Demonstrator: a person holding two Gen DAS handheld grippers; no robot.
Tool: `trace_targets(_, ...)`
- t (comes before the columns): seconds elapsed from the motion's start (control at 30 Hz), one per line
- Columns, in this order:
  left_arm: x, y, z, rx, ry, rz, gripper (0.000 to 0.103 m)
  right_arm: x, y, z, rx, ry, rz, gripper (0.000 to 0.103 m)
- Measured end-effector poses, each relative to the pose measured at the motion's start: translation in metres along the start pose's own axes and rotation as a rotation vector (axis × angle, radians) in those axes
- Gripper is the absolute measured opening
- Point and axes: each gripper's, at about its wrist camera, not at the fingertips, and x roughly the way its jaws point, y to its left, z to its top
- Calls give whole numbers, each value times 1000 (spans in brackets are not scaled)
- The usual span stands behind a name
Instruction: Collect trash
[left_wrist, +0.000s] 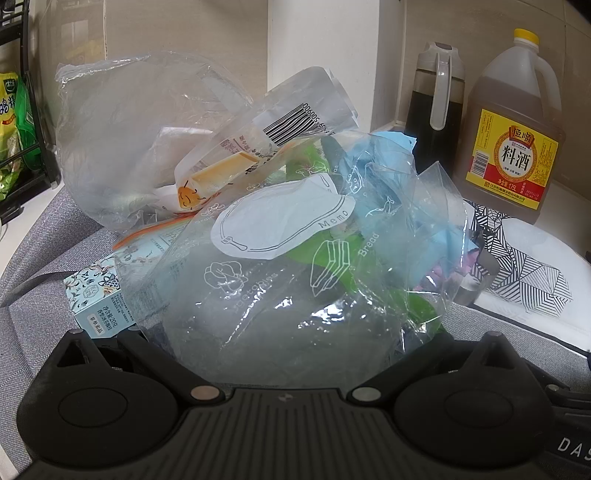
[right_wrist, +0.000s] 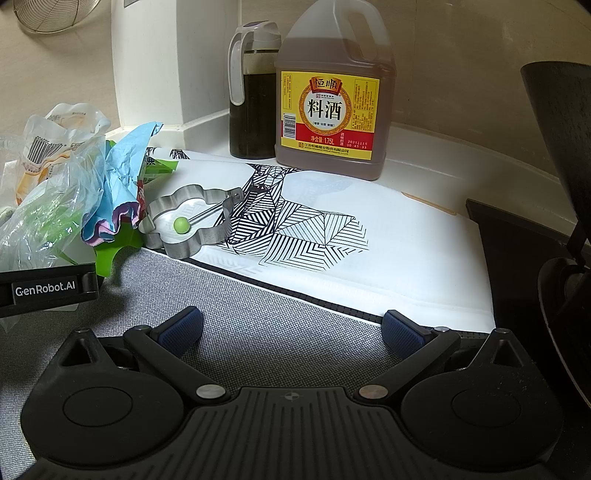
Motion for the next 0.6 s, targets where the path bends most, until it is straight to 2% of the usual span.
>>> trace_targets(0.6, -1, 0, 0, 1, -2, 2, 103, -1, 0, -1, 12, -1, -10, 103)
